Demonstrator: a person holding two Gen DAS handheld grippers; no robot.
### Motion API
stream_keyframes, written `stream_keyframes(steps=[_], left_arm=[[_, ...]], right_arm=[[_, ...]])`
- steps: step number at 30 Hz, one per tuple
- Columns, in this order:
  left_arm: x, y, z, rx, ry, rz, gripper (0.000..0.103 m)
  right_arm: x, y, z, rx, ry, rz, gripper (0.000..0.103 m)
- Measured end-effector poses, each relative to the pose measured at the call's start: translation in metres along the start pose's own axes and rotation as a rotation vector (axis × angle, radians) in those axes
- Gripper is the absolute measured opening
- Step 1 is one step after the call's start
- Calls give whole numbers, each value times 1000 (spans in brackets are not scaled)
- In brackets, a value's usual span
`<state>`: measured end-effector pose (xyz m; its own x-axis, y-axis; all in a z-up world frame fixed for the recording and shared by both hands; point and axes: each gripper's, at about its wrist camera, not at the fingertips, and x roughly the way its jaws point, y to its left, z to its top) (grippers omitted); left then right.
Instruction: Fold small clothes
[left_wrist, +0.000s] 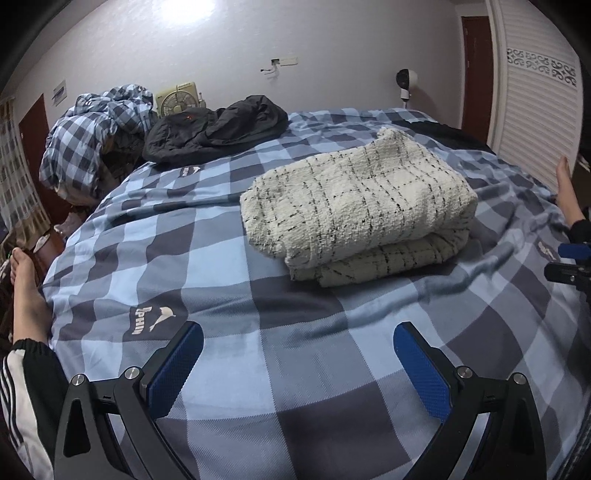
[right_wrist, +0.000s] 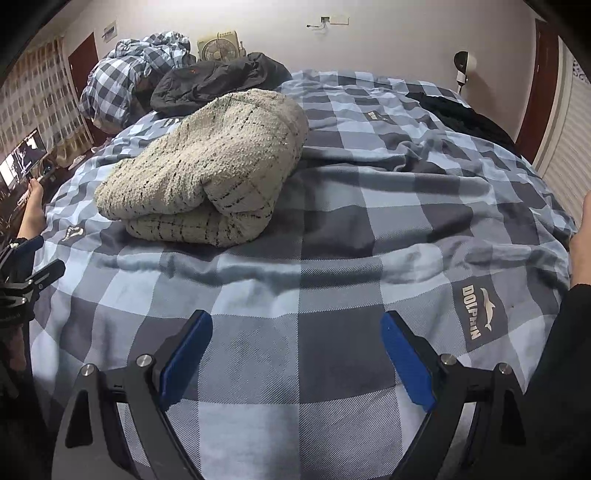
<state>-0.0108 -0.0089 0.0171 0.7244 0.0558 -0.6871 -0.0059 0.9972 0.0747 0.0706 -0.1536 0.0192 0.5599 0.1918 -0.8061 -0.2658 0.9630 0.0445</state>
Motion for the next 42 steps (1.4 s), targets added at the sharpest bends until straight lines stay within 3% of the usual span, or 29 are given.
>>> stream_keyframes(steps=[42], left_arm=[[-5,5,2,-2,-26,32,103]], right_arm=[[-2,-1,-3,-5,9,-16,90]])
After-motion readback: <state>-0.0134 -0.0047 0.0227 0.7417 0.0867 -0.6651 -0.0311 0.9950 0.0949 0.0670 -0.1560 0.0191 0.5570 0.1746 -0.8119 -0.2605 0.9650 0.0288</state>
